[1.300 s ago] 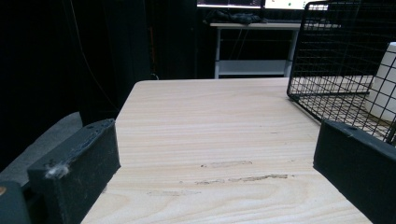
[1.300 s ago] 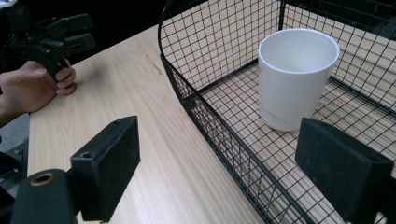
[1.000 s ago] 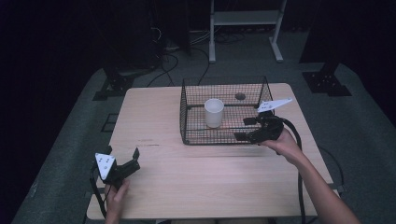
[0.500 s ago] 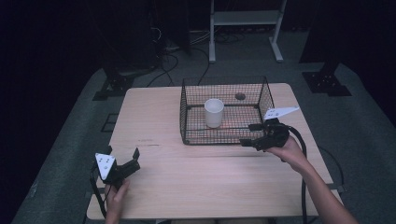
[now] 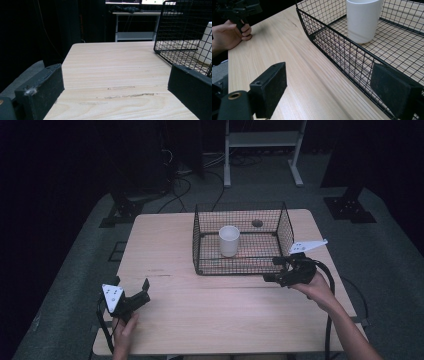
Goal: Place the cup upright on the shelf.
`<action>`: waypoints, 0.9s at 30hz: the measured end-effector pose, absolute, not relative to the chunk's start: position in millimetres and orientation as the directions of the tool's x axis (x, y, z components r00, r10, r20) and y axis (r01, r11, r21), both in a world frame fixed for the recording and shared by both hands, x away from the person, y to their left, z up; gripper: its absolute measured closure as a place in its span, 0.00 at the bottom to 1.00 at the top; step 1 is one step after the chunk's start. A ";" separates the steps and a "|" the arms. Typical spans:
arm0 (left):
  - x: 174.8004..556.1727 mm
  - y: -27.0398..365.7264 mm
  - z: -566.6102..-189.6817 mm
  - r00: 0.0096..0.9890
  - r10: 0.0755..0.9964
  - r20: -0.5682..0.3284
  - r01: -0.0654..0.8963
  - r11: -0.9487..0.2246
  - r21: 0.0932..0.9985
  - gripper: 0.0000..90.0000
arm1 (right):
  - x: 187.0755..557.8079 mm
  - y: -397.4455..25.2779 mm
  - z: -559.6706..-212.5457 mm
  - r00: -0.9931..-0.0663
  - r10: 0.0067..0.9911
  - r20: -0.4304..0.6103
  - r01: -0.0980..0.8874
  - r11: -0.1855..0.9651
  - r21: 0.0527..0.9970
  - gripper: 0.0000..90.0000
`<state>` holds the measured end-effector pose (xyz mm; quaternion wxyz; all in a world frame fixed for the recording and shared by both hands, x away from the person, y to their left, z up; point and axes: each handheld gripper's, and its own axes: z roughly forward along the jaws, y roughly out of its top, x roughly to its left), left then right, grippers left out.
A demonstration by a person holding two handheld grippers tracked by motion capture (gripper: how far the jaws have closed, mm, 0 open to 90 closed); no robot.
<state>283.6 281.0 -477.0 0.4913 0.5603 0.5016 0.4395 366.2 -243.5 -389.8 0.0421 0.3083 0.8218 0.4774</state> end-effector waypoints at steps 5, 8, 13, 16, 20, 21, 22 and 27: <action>283.5 280.9 -477.0 0.111 0.994 0.001 0.130 -0.016 0.991 0.00 | 361.1 -246.8 -392.3 -0.802 0.555 0.218 0.464 0.351 0.814 0.15; 283.6 280.8 -477.0 0.110 0.994 0.001 0.130 -0.016 0.991 0.00 | 357.0 -249.4 -394.8 -0.802 0.558 0.215 0.462 0.350 0.815 0.15; 283.6 280.7 -477.0 0.109 0.994 0.002 0.131 -0.016 0.991 0.00 | 351.6 -253.9 -395.6 -0.799 0.564 0.209 0.461 0.352 0.815 0.15; 283.6 280.7 -477.0 0.109 0.994 0.002 0.130 -0.016 0.991 0.00 | 348.3 -255.6 -398.3 -0.798 0.567 0.205 0.461 0.353 0.815 0.15; 283.6 280.7 -477.0 0.109 0.994 0.002 0.129 -0.016 0.991 0.00 | 343.6 -258.8 -403.2 -0.792 0.574 0.209 0.467 0.349 0.813 0.15; 283.6 280.7 -477.0 0.109 0.994 0.002 0.129 -0.016 0.992 0.00 | 342.5 -259.6 -404.1 -0.791 0.575 0.208 0.467 0.349 0.812 0.15; 283.6 280.7 -477.0 0.109 0.994 0.001 0.129 -0.015 0.992 0.00 | 341.6 -260.2 -404.6 -0.790 0.577 0.208 0.468 0.348 0.812 0.15; 283.6 280.8 -477.0 0.108 0.994 0.001 0.130 -0.015 0.991 0.00 | 335.8 -264.5 -411.5 -0.783 0.584 0.214 0.475 0.338 0.813 0.15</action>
